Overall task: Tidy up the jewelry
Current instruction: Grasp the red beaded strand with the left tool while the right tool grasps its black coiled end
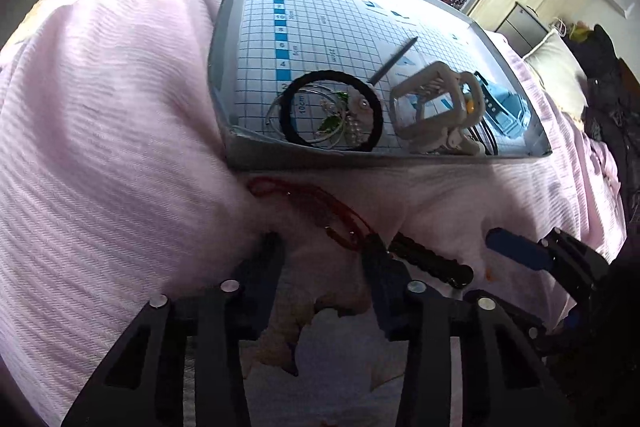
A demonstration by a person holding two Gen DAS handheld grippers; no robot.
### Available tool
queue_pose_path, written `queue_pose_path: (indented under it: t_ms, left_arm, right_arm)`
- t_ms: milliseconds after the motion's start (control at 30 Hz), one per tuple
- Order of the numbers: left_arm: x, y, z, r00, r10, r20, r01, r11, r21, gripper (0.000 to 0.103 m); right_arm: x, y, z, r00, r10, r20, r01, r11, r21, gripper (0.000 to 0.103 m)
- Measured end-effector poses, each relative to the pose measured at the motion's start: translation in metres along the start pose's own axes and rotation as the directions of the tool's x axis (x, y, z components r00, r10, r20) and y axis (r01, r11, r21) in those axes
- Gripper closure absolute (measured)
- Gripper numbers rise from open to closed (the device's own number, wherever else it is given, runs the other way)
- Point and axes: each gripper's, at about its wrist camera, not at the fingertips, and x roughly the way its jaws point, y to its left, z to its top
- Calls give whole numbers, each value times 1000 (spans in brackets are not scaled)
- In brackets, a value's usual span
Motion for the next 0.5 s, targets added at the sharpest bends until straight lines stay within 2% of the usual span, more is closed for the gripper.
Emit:
queue_pose_path:
  t_ms: [200,333,433,500]
  left_arm:
    - [-4,15,0,1000,-10,-2,10,997,-73,89]
    - [-6,24,1,1000,-28,-2,28,993,-112,91]
    - [-8,26,1,999,-34,2,34,993,-117,91]
    - [-10,29,0,999,-36,3,36,992,-122,95]
  right_arm:
    - [6,3,7,1000,19,-4,-19,1000,-9,59]
    - [18,7,12,999,26,-35,-27,999,-31,59]
    - [23,6,15,999,12,-43,-13,999,-31,66]
    - [26,3,16,999,6,-43,-7,1000,-21,71]
